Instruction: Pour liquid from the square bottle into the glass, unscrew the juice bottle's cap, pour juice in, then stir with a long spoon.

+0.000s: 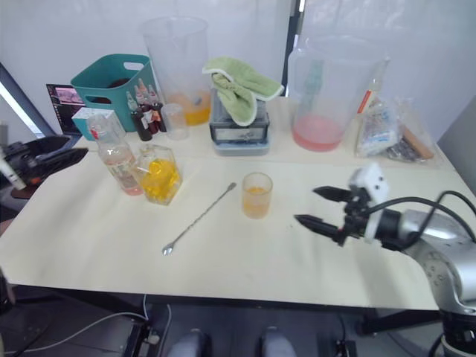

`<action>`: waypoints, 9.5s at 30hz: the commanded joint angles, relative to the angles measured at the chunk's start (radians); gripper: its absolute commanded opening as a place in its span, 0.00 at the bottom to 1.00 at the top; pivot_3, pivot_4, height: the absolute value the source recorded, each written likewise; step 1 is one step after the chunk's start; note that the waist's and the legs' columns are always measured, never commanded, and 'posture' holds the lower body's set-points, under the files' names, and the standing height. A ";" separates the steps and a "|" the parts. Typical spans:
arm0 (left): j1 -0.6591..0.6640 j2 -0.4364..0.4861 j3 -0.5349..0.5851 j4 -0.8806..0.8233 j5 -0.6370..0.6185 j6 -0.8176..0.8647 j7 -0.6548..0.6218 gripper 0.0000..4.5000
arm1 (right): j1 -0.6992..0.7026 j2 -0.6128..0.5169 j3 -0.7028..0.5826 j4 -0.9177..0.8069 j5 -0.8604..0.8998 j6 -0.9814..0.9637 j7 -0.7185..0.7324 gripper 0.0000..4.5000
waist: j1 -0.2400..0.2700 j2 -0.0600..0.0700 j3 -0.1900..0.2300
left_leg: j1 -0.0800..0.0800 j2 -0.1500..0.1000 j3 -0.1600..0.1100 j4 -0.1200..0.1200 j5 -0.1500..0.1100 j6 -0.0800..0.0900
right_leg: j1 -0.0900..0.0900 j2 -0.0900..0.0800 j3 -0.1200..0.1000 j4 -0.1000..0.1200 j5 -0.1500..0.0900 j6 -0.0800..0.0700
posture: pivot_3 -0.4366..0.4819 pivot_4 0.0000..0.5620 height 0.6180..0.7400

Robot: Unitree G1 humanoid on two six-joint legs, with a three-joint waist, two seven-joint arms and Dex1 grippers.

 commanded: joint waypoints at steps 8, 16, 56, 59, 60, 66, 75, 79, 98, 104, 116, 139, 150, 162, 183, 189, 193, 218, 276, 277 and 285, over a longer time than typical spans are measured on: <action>0.598 -0.133 0.193 -0.596 -0.106 0.023 0.142 0.98 | 0.277 0.062 -0.316 0.106 -0.059 -0.173 0.005 1.00 | 0.017 0.000 0.000 | 0.002 0.001 0.002 0.000 0.000 0.000 | 0.003 -0.002 0.001 -0.003 0.000 0.000 | 0.48 0.27 1.00; 0.695 -0.201 0.186 -0.669 -0.088 -0.067 0.230 0.98 | 0.388 0.120 -0.345 0.219 -0.145 -0.376 0.018 1.00 | 0.021 0.000 -0.001 | 0.013 0.002 0.006 -0.002 0.000 -0.001 | 0.016 -0.001 0.002 -0.013 -0.003 -0.003 | 0.48 0.27 1.00; 0.612 -0.478 -0.241 -1.328 -0.148 0.557 0.955 0.98 | -0.034 -0.046 0.096 0.049 0.070 -0.151 0.270 1.00 | 0.020 0.001 -0.002 | 0.011 0.000 0.006 -0.002 0.000 -0.001 | 0.016 -0.002 0.003 -0.015 -0.003 -0.003 | 0.48 0.27 1.00; 0.544 -0.447 -0.357 -1.290 -0.063 0.631 1.001 0.98 | -0.042 -0.043 0.108 0.039 0.071 -0.142 0.276 1.00 | 0.023 0.001 -0.002 | 0.011 0.000 0.006 -0.002 0.000 -0.001 | 0.016 -0.001 0.003 -0.017 -0.003 -0.003 | 0.48 0.27 1.00; 0.527 -0.448 -0.379 -1.280 -0.044 0.650 1.019 0.98 | -0.042 -0.041 0.110 0.034 0.074 -0.138 0.275 1.00 | 0.023 0.001 -0.002 | 0.011 0.000 0.006 -0.002 0.000 -0.001 | 0.016 -0.001 0.003 -0.017 -0.003 -0.002 | 0.48 0.27 1.00; 0.462 -0.466 -0.464 -1.201 0.032 0.707 1.061 0.89 | -0.034 -0.036 0.101 0.013 0.084 -0.126 0.254 1.00 | 0.028 0.001 -0.002 | 0.010 0.000 0.005 -0.002 0.000 -0.001 | 0.016 -0.002 0.003 -0.018 -0.002 -0.002 | 0.48 0.27 1.00; 0.457 -0.457 -0.481 -1.175 0.037 0.709 0.984 0.24 | -0.012 -0.036 0.085 0.002 0.087 -0.124 0.228 1.00 | 0.029 0.002 -0.002 | 0.011 0.000 0.006 -0.002 0.000 -0.001 | 0.017 -0.002 0.003 -0.019 -0.002 -0.002 | 0.48 0.27 1.00; 0.454 -0.447 -0.463 -1.168 0.018 0.668 0.921 0.01 | -0.001 -0.030 0.088 -0.006 0.087 -0.129 0.214 1.00 | 0.030 0.002 -0.002 | 0.011 0.000 0.006 -0.002 0.000 -0.001 | 0.017 -0.002 0.003 -0.019 -0.002 -0.002 | 0.48 0.27 1.00; 0.503 -0.141 -0.265 -0.900 -0.008 -0.063 0.178 0.01 | -0.009 -0.013 0.109 0.010 0.058 -0.156 0.186 1.00 | 0.028 0.002 -0.001 | 0.009 0.001 0.007 -0.004 0.000 -0.001 | 0.015 -0.002 0.002 -0.021 -0.003 -0.002 | 0.48 0.27 1.00; 0.469 -0.120 -0.368 -0.736 0.106 -0.310 0.003 0.01 | -0.008 -0.017 0.103 0.001 0.053 -0.150 0.178 1.00 | 0.027 0.002 -0.001 | 0.009 0.001 0.007 -0.004 0.000 -0.001 | 0.015 -0.002 0.002 -0.021 -0.002 -0.002 | 0.48 0.27 1.00; 0.322 -0.150 -0.518 -0.577 0.249 -0.374 -0.041 0.28 | 0.018 -0.030 0.069 -0.047 0.079 -0.112 0.151 1.00 | 0.027 0.003 -0.001 | 0.009 0.001 0.007 -0.003 0.000 0.000 | 0.015 -0.002 0.002 -0.021 -0.003 -0.002 | 0.48 0.27 1.00; 0.199 -0.215 -0.652 -0.515 0.343 -0.278 -0.086 0.01 | 0.026 -0.038 0.049 -0.080 0.100 -0.069 0.108 1.00 | 0.030 0.007 -0.004 | 0.010 0.000 0.006 -0.003 0.000 0.000 | 0.017 -0.002 0.002 -0.020 -0.003 -0.001 | 0.48 0.27 1.00; 0.150 -0.211 -0.471 -0.761 -0.030 0.131 -0.174 0.01 | 0.197 -0.050 0.018 -0.153 0.134 0.066 0.039 1.00 | 0.028 0.005 -0.002 | 0.003 0.000 0.003 -0.002 0.000 0.000 | 0.013 -0.001 0.001 -0.020 -0.003 -0.001 | 0.48 0.27 1.00; 0.194 -0.426 -0.324 -1.040 -0.333 0.468 0.190 0.01 | -0.021 0.251 0.085 -0.294 0.619 0.189 -0.491 1.00 | 0.005 0.003 -0.001 | 0.006 0.002 0.002 -0.002 0.000 0.000 | 0.015 0.001 0.002 -0.020 -0.003 -0.001 | 0.48 0.27 1.00; 0.181 -0.474 -0.362 -1.043 -0.326 0.430 0.274 0.01 | -0.203 0.365 0.213 -0.271 0.823 0.084 -0.826 1.00 | 0.005 0.003 -0.001 | 0.005 0.001 0.002 -0.003 -0.001 0.000 | 0.014 0.000 0.002 -0.020 -0.003 -0.001 | 0.48 0.27 1.00; 0.181 -0.467 -0.367 -1.041 -0.320 0.425 0.274 0.01 | -0.204 0.363 0.215 -0.272 0.840 0.066 -0.828 1.00 | 0.005 0.003 -0.001 | 0.005 0.001 0.002 -0.003 -0.001 0.000 | 0.014 0.000 0.002 -0.020 -0.003 -0.001 | 0.48 0.27 1.00; 0.182 -0.466 -0.366 -1.044 -0.321 0.425 0.276 0.00 | -0.205 0.363 0.216 -0.271 0.847 0.059 -0.829 0.75 | 0.005 0.003 -0.001 | 0.005 0.001 0.002 -0.003 -0.001 0.000 | 0.014 0.000 0.002 -0.020 -0.003 -0.001 | 0.48 0.27 1.00; 0.151 -0.479 -0.338 -1.033 -0.355 0.468 0.353 0.42 | -0.238 0.339 0.224 -0.228 0.787 0.026 -0.803 0.00 | 0.003 0.003 -0.001 | 0.004 0.001 0.002 -0.003 -0.001 0.000 | 0.013 0.000 0.002 -0.021 -0.003 -0.001 | 0.48 0.27 1.00; 0.304 -0.398 -0.344 -1.054 -0.209 0.280 0.352 1.00 | -0.710 0.150 0.329 0.077 0.067 0.246 -0.356 0.00 | 0.006 0.004 0.000 | -0.006 0.000 0.004 -0.003 0.000 0.000 | -0.001 -0.002 0.002 -0.018 -0.002 -0.002 | 0.48 0.27 1.00; 0.304 -0.398 -0.343 -1.055 -0.210 0.281 0.352 1.00 | -0.714 0.157 0.327 0.073 0.070 0.260 -0.360 0.00 | 0.006 0.004 0.000 | -0.006 0.000 0.004 -0.003 -0.001 0.000 | -0.001 -0.002 0.002 -0.017 -0.002 -0.002 | 0.48 0.27 1.00; 0.310 -0.394 -0.339 -1.056 -0.209 0.279 0.352 1.00 | -0.732 0.200 0.308 0.065 0.076 0.299 -0.381 0.00 | 0.004 0.004 0.000 | -0.006 0.000 0.003 -0.003 0.000 0.000 | -0.001 -0.002 0.001 -0.017 -0.002 -0.003 | 0.48 0.27 1.00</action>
